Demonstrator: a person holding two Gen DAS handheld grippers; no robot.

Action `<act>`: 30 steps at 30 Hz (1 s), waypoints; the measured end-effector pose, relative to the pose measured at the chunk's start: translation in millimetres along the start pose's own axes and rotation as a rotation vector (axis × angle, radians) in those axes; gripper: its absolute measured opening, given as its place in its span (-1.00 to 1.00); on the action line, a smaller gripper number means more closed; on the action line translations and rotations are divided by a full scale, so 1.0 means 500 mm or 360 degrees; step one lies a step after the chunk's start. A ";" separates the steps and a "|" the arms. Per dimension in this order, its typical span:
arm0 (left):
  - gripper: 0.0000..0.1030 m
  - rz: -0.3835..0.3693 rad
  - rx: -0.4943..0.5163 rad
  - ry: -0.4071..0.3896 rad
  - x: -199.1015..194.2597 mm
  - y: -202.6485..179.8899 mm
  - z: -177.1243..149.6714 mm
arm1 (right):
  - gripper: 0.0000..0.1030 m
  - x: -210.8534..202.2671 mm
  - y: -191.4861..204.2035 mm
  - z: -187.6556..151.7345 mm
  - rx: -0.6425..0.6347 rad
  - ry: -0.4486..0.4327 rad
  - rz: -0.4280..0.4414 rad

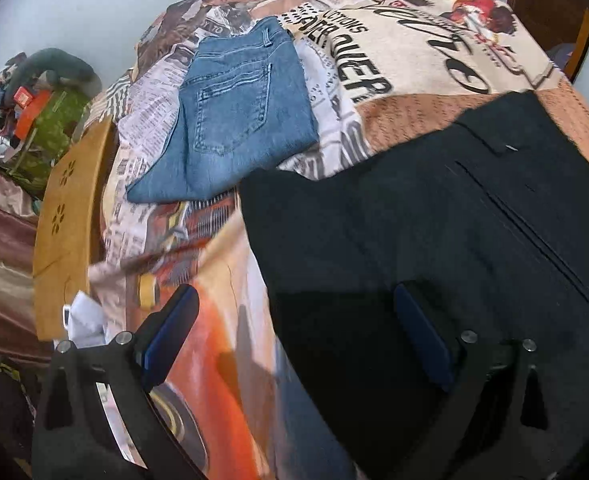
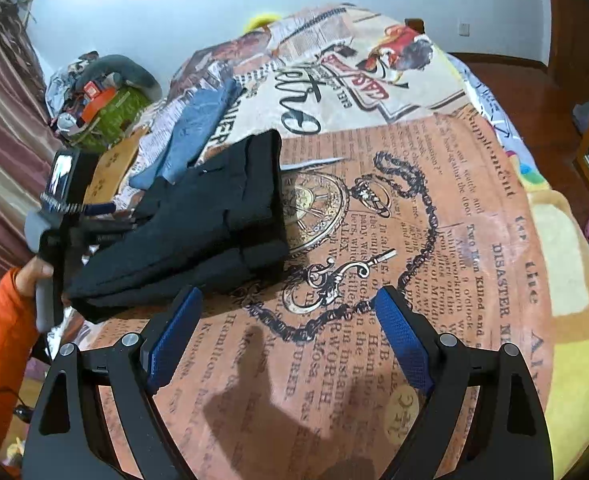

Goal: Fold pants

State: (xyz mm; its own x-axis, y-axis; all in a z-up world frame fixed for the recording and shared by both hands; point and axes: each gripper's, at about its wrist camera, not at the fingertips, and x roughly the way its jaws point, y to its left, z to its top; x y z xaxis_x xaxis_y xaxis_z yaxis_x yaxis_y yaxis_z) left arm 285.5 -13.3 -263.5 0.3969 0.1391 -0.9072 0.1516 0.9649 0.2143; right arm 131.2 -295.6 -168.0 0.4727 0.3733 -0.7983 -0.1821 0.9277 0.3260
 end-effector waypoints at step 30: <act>0.92 -0.0140 -0.0191 0.0318 0.172 0.117 0.184 | 0.68 0.058 0.054 0.006 -0.0075 0.0106 0.0065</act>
State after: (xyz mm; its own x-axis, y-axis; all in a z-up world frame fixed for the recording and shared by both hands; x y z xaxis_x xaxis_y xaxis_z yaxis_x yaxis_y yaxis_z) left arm 411.7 34.7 -295.5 0.1985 0.0833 -0.9766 0.0643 0.9931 0.0978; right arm 142.4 -259.7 -180.6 0.4058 0.4092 -0.8172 -0.2412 0.9104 0.3361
